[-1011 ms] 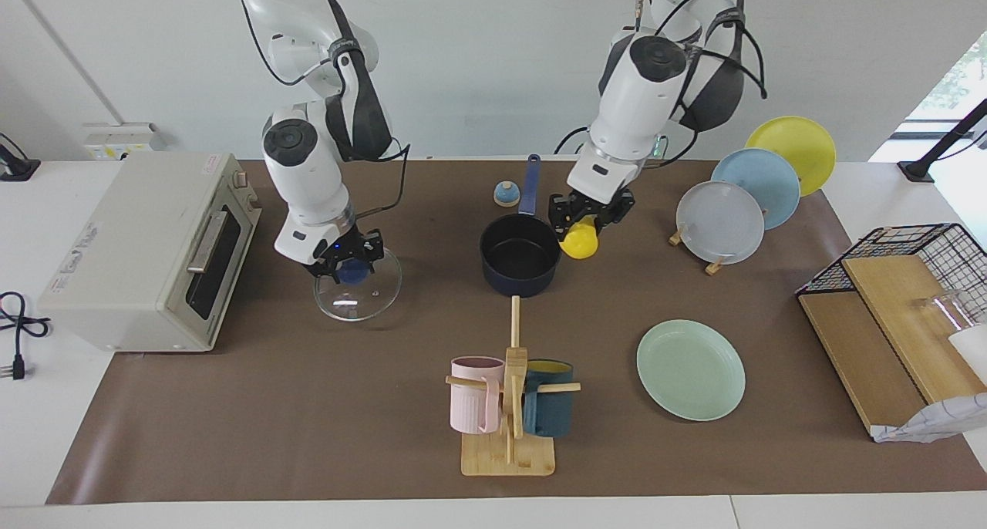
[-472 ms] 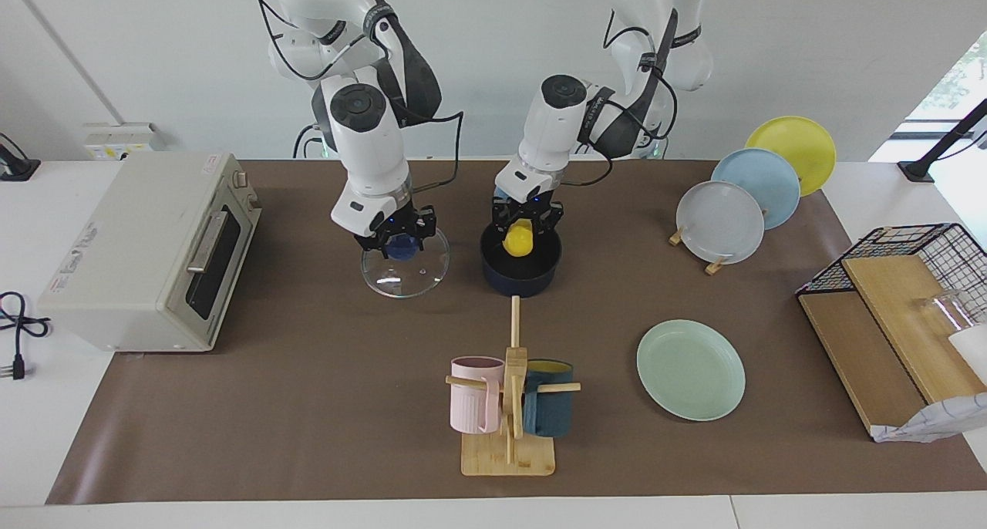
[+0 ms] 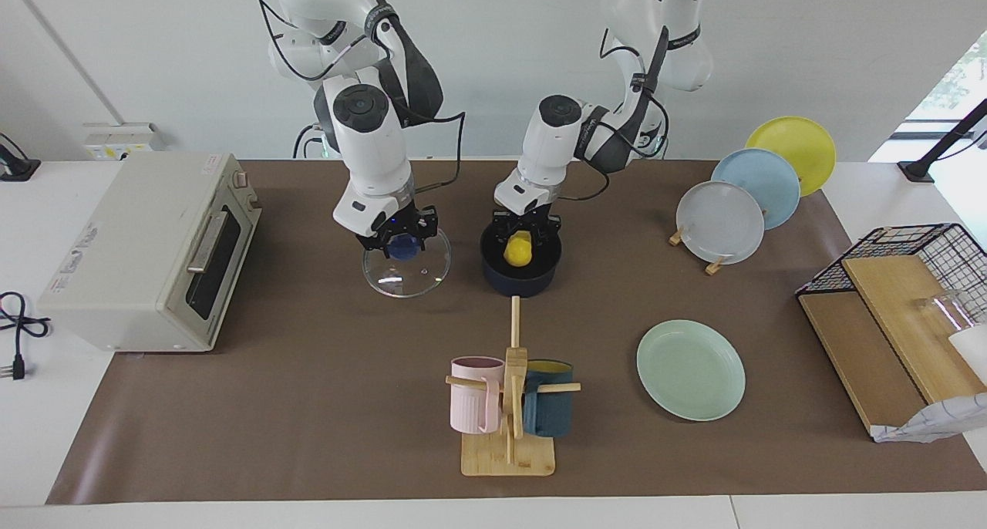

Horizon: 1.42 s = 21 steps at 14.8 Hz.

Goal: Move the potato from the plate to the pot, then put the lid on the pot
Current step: 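Carry the potato with the left gripper over the black saucepan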

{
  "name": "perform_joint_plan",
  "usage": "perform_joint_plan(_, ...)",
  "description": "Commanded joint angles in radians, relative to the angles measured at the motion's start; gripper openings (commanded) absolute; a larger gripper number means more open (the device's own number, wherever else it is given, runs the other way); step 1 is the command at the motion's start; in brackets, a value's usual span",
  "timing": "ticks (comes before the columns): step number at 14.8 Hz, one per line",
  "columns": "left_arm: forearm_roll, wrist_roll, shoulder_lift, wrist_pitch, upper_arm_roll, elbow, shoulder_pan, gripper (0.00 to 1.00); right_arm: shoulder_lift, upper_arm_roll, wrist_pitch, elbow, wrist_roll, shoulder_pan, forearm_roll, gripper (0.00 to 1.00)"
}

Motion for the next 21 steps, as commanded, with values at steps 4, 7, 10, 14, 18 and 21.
perform_joint_plan(4,0.036,0.005,-0.003,0.062,0.019,-0.059,-0.044,0.00,0.011,0.011,-0.023,0.026,0.014,-0.012,-0.011,0.00)
perform_joint_plan(7,0.072,0.014,-0.003,0.054,0.019,-0.056,-0.051,0.00,0.011,0.011,-0.020,0.024,0.014,-0.012,-0.011,0.00)
perform_joint_plan(10,0.100,0.031,-0.004,0.048,0.019,-0.049,-0.051,1.00,0.011,0.011,-0.019,0.022,0.014,-0.014,-0.011,0.00)
perform_joint_plan(14,0.100,0.071,-0.047,-0.106,0.025,0.039,-0.020,1.00,0.011,0.011,-0.020,0.022,0.014,-0.014,-0.011,0.00)
perform_joint_plan(18,0.056,0.207,-0.095,-0.503,0.020,0.332,0.190,1.00,0.011,0.013,-0.025,0.030,0.017,-0.010,-0.008,0.00)
perform_joint_plan(21,-0.009,0.341,-0.098,-0.713,0.019,0.536,0.358,1.00,0.022,0.075,-0.048,0.081,0.111,0.002,-0.011,0.00)
